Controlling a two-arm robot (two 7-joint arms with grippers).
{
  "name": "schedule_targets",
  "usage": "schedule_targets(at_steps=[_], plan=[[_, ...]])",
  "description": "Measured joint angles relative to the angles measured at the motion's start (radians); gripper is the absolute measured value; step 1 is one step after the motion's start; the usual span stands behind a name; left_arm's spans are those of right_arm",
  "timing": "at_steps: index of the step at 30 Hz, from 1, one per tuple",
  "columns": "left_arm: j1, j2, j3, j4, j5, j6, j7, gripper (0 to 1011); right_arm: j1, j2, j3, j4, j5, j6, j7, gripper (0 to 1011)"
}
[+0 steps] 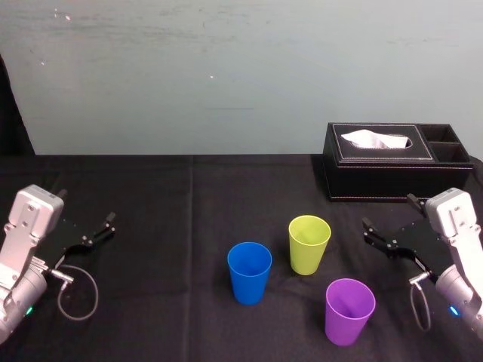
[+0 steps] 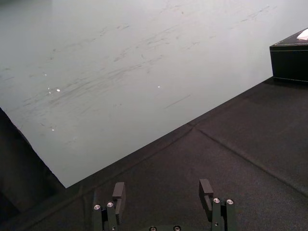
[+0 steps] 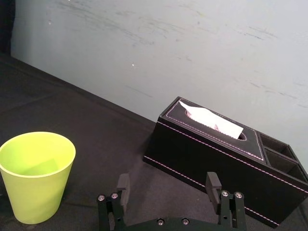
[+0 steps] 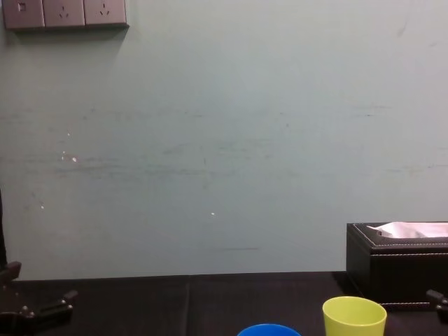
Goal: Stack the three plastic cups sequentially using one hand.
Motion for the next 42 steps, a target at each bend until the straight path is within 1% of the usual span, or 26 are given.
schedule_targets(at_steps=[4,9,10,13,14,17,19,20,23,25,26,27,29,30,33,34,36,37,39,40,42], plan=[[0.000,0.000,0.000,0.000,0.000,0.000,0.000,1000,-0.014,-0.004,0.014,-0.005,0.002,-0.013,0.001,1004],[0.000,0.000,0.000,0.000,0.000,0.000,0.000,1000,-0.044,-0.006,0.048,-0.033,0.019,-0.026,0.004,1004],[0.000,0.000,0.000,0.000,0.000,0.000,0.000,1000,-0.055,-0.004,0.059,-0.047,0.026,-0.026,0.007,1004],[0.000,0.000,0.000,0.000,0.000,0.000,0.000,1000,-0.074,0.002,0.075,-0.070,0.039,-0.026,0.014,1004],[0.000,0.000,0.000,0.000,0.000,0.000,0.000,1000,-0.089,0.007,0.087,-0.089,0.052,-0.025,0.022,1004],[0.000,0.000,0.000,0.000,0.000,0.000,0.000,1000,-0.115,0.019,0.104,-0.119,0.074,-0.017,0.036,1004],[0.000,0.000,0.000,0.000,0.000,0.000,0.000,1000,-0.145,0.035,0.125,-0.155,0.099,-0.004,0.054,1004],[0.000,0.000,0.000,0.000,0.000,0.000,0.000,1000,-0.170,0.052,0.142,-0.183,0.121,0.008,0.069,1004],[0.000,0.000,0.000,0.000,0.000,0.000,0.000,1000,-0.211,0.077,0.171,-0.225,0.161,0.028,0.095,1004],[0.000,0.000,0.000,0.000,0.000,0.000,0.000,1000,-0.267,0.113,0.208,-0.272,0.208,0.053,0.131,1004],[0.000,0.000,0.000,0.000,0.000,0.000,0.000,1000,-0.267,0.113,0.208,-0.272,0.208,0.053,0.131,1004],[0.000,0.000,0.000,0.000,0.000,0.000,0.000,1000,-0.298,0.132,0.227,-0.294,0.228,0.064,0.147,1004],[0.000,0.000,0.000,0.000,0.000,0.000,0.000,1000,-0.326,0.150,0.244,-0.312,0.245,0.075,0.162,1004],[0.000,0.000,0.000,0.000,0.000,0.000,0.000,1000,-0.350,0.167,0.259,-0.327,0.259,0.082,0.182,1004],[0.000,0.000,0.000,0.000,0.000,0.000,0.000,1000,-0.385,0.190,0.280,-0.343,0.282,0.087,0.216,1004],[0.000,0.000,0.000,0.000,0.000,0.000,0.000,1000,-0.403,0.203,0.290,-0.349,0.296,0.090,0.238,1004],[0.000,0.000,0.000,0.000,0.000,0.000,0.000,1000,-0.421,0.214,0.300,-0.354,0.308,0.093,0.260,1004],[0.000,0.000,0.000,0.000,0.000,0.000,0.000,1000,-0.437,0.226,0.308,-0.359,0.317,0.097,0.280,1004],[0.000,0.000,0.000,0.000,0.000,0.000,0.000,1000,-0.455,0.243,0.316,-0.365,0.320,0.097,0.312,1004],[0.000,0.000,0.000,0.000,0.000,0.000,0.000,1000,-0.455,0.243,0.316,-0.365,0.320,0.097,0.312,1004],[0.000,0.000,0.000,0.000,0.000,0.000,0.000,1000,-0.467,0.257,0.318,-0.369,0.319,0.092,0.345,1004]])
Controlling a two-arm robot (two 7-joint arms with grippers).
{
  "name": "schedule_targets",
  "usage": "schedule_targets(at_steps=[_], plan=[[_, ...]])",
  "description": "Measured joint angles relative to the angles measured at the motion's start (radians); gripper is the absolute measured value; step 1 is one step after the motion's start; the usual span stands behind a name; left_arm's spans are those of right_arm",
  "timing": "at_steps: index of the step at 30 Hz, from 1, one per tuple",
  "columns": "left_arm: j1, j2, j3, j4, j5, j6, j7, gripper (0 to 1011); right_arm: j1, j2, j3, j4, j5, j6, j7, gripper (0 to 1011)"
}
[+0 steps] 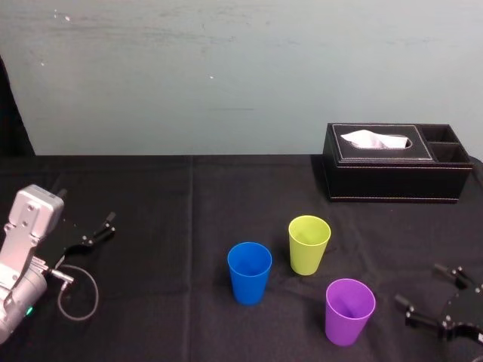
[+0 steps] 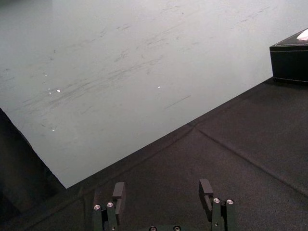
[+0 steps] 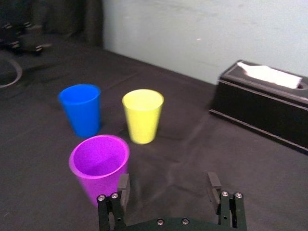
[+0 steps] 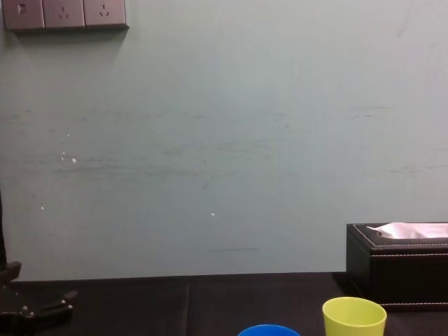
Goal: Stack the three plastic cups sequentially using one hand.
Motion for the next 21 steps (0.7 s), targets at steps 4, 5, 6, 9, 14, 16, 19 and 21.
schedule_targets(at_steps=[4,5,6,9,14,16,19,21], plan=[[0.000,0.000,0.000,0.000,0.000,0.000,0.000,1000,-0.015,0.019,0.000,-0.009,-0.011,-0.002,0.050,1004],[0.000,0.000,0.000,0.000,0.000,0.000,0.000,1000,-0.017,0.022,-0.001,-0.012,-0.015,-0.002,0.057,1004],[0.000,0.000,0.000,0.000,0.000,0.000,0.000,1000,-0.019,0.025,-0.002,-0.014,-0.019,-0.003,0.065,1004],[0.000,0.000,0.000,0.000,0.000,0.000,0.000,1000,-0.029,0.035,-0.007,-0.028,-0.046,-0.010,0.090,1004],[0.000,0.000,0.000,0.000,0.000,0.000,0.000,1000,-0.036,0.034,-0.014,-0.041,-0.066,-0.011,0.109,1004],[0.000,0.000,0.000,0.000,0.000,0.000,0.000,1000,-0.038,0.030,-0.017,-0.045,-0.071,-0.009,0.114,1004],[0.000,0.000,0.000,0.000,0.000,0.000,0.000,1000,-0.038,0.020,-0.023,-0.049,-0.078,-0.003,0.123,1004],[0.000,0.000,0.000,0.000,0.000,0.000,0.000,1000,-0.035,0.011,-0.030,-0.050,-0.085,0.004,0.129,1004]])
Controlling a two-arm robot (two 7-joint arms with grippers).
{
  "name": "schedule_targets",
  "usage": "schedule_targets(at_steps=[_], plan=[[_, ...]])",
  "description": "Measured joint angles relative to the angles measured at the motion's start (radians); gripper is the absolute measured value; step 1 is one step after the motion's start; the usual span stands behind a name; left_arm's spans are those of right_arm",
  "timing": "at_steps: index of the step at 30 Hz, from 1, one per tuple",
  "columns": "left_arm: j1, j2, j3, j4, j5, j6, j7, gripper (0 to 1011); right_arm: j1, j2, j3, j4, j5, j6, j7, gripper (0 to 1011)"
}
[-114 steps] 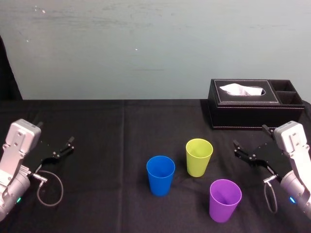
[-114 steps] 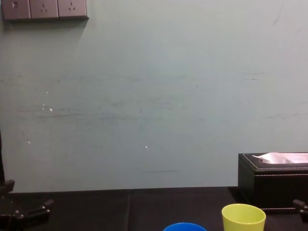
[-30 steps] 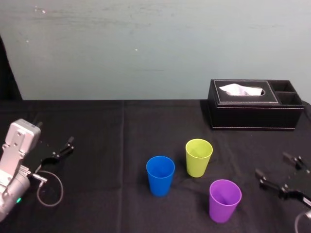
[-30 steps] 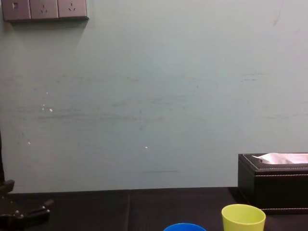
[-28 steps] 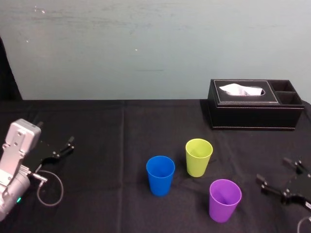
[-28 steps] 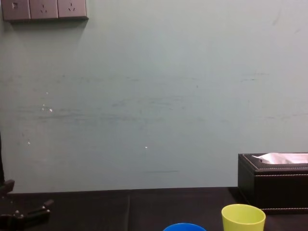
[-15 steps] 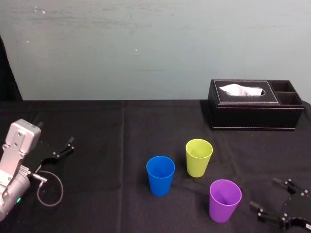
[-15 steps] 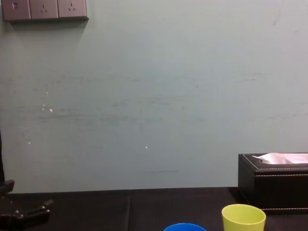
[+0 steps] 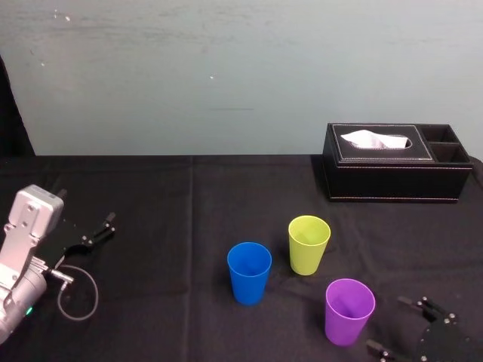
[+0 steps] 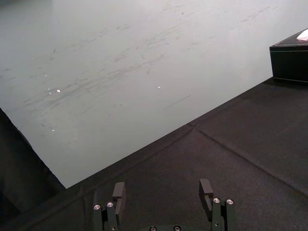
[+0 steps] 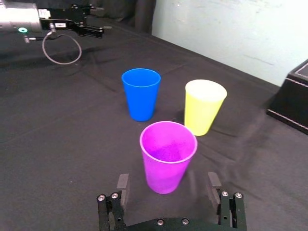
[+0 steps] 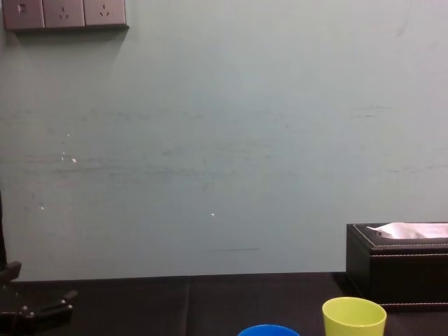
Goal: Stack the three plastic cups sequentially using one hand.
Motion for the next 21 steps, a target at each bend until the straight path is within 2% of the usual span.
schedule_targets(at_steps=[7,21], plan=[[0.000,0.000,0.000,0.000,0.000,0.000,0.000,1000,0.015,-0.035,-0.018,0.003,-0.008,0.032,0.008,1004],[0.000,0.000,0.000,0.000,0.000,0.000,0.000,1000,0.056,-0.132,-0.034,0.044,-0.015,0.095,-0.010,1004]])
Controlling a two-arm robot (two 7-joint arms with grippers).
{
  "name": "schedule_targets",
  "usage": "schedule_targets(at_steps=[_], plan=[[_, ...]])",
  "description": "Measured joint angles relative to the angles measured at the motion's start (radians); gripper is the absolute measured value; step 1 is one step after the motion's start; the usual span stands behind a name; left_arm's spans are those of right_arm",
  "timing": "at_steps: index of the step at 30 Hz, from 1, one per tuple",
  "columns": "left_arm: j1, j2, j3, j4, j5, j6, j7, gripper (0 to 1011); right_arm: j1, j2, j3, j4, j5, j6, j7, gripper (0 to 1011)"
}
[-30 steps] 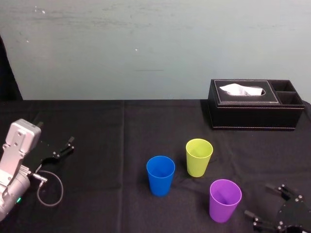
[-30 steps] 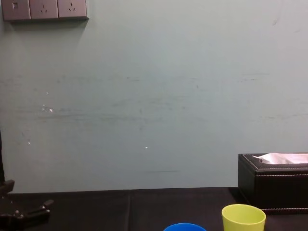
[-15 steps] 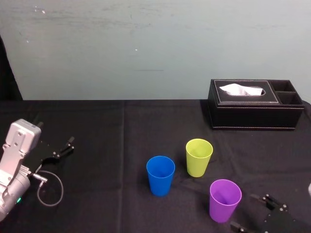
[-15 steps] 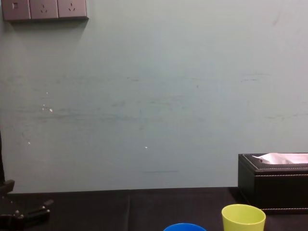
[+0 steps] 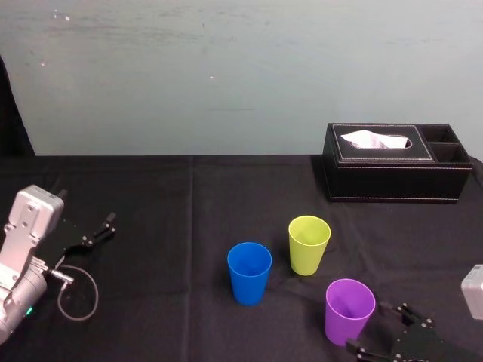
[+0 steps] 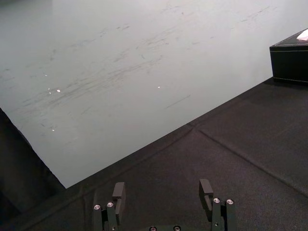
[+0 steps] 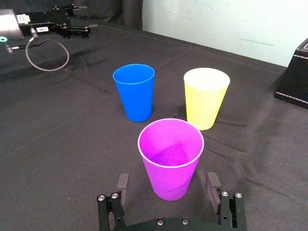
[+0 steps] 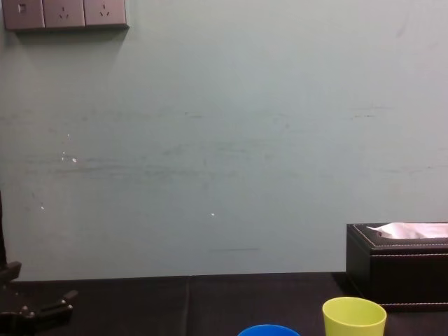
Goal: Stack the three plastic cups sequentially using one hand.
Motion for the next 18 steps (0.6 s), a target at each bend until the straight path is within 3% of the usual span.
schedule_targets(at_steps=[18], plan=[[0.000,0.000,0.000,0.000,0.000,0.000,0.000,1000,0.070,-0.067,-0.038,0.062,-0.030,0.008,0.010,1004]])
